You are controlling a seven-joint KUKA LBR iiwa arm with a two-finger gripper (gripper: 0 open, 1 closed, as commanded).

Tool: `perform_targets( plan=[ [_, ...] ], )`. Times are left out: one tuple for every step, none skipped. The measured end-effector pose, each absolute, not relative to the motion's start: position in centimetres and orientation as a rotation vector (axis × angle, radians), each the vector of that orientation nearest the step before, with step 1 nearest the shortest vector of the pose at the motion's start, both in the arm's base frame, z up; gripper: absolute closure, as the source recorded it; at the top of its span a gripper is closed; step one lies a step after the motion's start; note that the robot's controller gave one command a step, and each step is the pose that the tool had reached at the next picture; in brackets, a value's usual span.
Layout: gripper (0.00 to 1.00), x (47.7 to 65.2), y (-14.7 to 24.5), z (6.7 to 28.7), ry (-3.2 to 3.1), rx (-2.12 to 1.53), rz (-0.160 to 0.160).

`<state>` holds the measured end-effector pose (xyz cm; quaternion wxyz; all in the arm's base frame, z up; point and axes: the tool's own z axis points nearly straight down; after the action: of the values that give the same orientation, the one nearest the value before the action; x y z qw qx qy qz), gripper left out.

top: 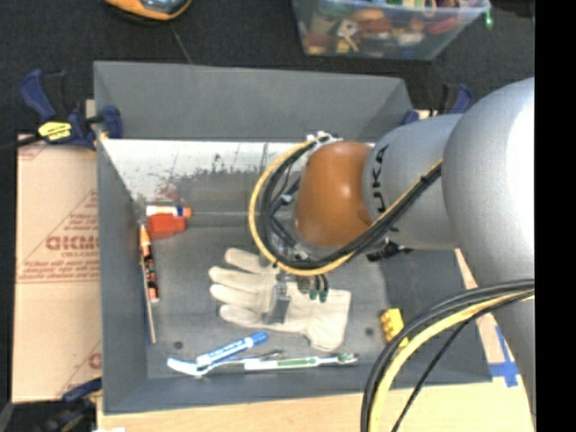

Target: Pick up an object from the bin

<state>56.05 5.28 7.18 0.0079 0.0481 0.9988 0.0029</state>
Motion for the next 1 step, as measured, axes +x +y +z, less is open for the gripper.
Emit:
perform_targets(
  plan=[
    [1.0, 55.09, 5.71, 7.41, 3.104, 0.386, 0.009]
  ],
)
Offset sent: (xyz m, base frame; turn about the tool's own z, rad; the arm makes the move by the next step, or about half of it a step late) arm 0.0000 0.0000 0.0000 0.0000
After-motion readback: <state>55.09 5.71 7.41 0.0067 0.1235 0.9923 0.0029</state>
